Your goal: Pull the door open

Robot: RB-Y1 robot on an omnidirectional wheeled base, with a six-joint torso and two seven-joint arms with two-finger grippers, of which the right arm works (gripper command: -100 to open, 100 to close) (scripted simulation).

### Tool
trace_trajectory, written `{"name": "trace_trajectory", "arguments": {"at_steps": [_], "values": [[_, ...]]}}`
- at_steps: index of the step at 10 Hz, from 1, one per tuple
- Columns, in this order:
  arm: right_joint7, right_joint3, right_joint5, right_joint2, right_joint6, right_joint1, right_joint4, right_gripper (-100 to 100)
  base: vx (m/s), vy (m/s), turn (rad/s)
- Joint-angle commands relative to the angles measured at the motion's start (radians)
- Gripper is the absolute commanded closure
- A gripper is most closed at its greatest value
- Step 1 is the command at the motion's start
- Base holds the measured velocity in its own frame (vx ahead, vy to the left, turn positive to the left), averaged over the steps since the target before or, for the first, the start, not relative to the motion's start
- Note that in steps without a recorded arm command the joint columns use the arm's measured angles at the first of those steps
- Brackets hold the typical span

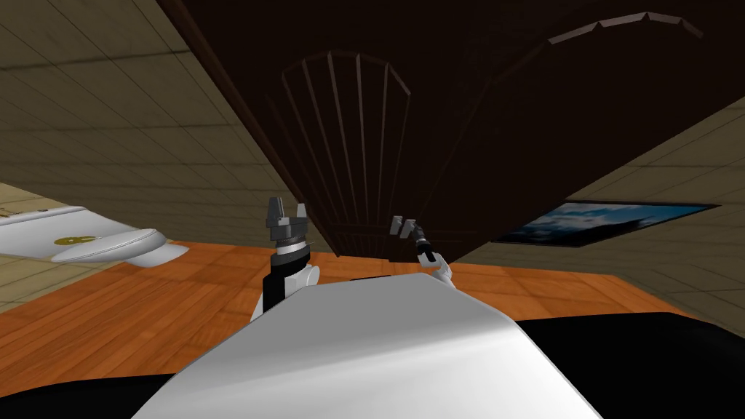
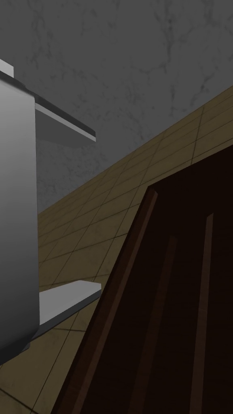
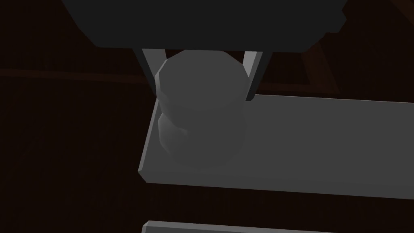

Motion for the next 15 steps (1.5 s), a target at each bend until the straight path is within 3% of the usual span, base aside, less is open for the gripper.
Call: {"name": "trace_trajectory", "arguments": {"at_steps": [1,3,4,6,7,11,15], "values": [[0.0,-0.001,0.0,0.0,0.001,0.003,0.002,100,-0.022,-0.005,0.005],[0.0,-0.001,0.0,0.0,0.001,0.003,0.002,100,-0.006,0.001,-0.003],[-0.005,-0.013,-0.002,-0.014,0.003,0.023,0.009,100,-0.117,-0.072,-0.103],[-0.012,-0.017,-0.003,-0.025,0.002,0.035,0.01,100,-0.213,-0.073,-0.059],[-0.019,-0.005,0.0,-0.023,-0.004,0.028,0.006,-100,-0.194,0.009,0.043],[-0.048,0.032,0.011,-0.022,-0.012,0.042,-0.035,-100,-0.178,0.074,0.055],[-0.027,-0.03,-0.006,-0.044,0.002,0.052,0.016,-100,-0.007,-0.064,-0.107]]}}
